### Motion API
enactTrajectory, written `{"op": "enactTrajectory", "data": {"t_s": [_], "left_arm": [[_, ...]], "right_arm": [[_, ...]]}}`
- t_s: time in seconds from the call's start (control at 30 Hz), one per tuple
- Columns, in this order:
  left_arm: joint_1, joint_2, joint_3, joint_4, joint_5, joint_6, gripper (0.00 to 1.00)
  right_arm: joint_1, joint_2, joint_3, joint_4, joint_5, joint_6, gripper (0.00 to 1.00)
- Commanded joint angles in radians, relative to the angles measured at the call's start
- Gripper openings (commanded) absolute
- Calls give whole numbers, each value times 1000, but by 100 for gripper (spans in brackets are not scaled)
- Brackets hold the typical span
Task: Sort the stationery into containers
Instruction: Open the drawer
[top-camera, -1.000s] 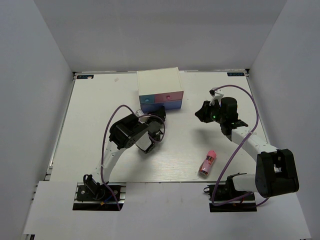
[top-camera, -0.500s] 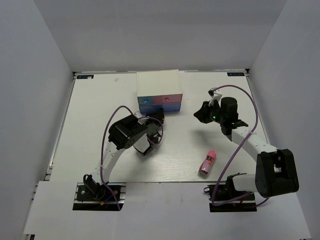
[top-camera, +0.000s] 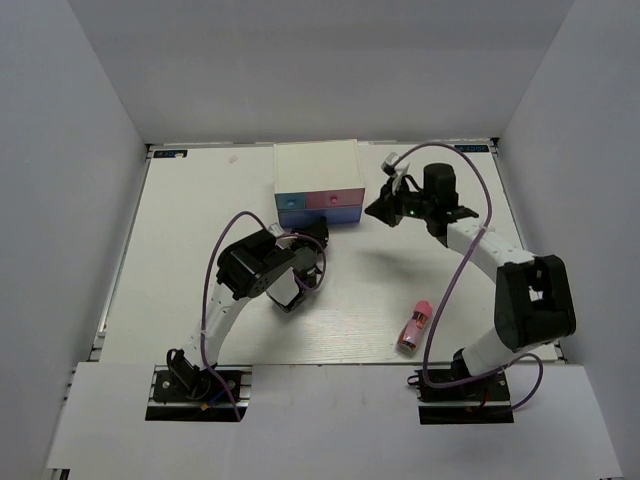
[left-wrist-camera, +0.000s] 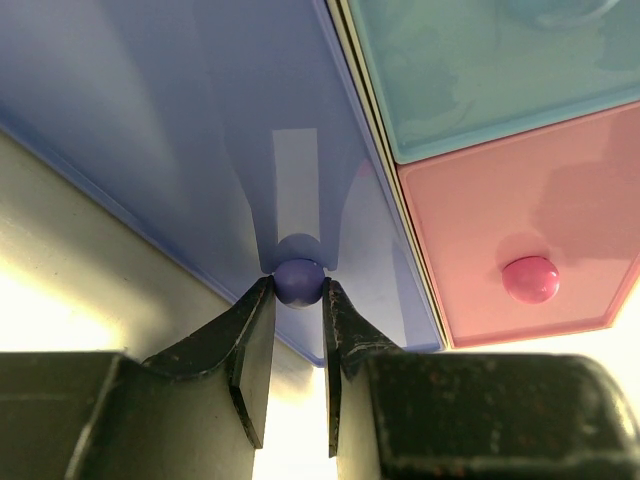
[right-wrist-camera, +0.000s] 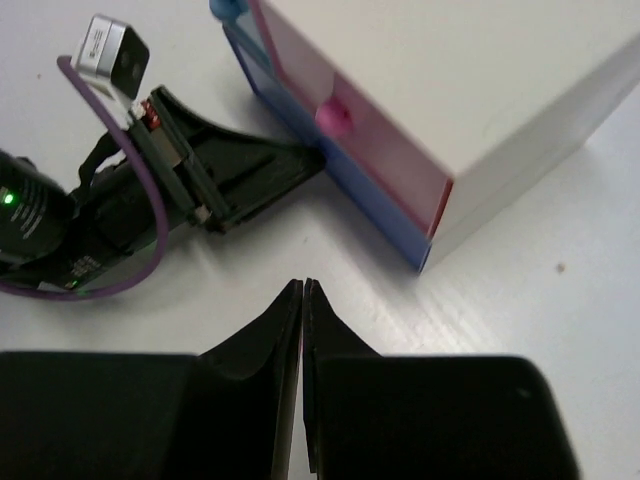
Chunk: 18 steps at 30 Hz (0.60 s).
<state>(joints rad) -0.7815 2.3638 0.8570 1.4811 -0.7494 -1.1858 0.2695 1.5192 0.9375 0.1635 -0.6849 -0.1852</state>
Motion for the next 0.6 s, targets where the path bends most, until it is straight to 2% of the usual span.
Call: {"op": "enactTrajectory", "data": {"t_s": [0.0,0.13,0.57], "left_arm": [[-18,-1,-41,50,18,34,7],[-18,-1,-41,59,18,34,7],[-18,-20,-61,68,36,34,7]], "right_arm": [[19,65,124,-25,-12,-94,8],[31,170,272,-82,-7,-91,7],[73,275,371,-87,90,-71,7]]}}
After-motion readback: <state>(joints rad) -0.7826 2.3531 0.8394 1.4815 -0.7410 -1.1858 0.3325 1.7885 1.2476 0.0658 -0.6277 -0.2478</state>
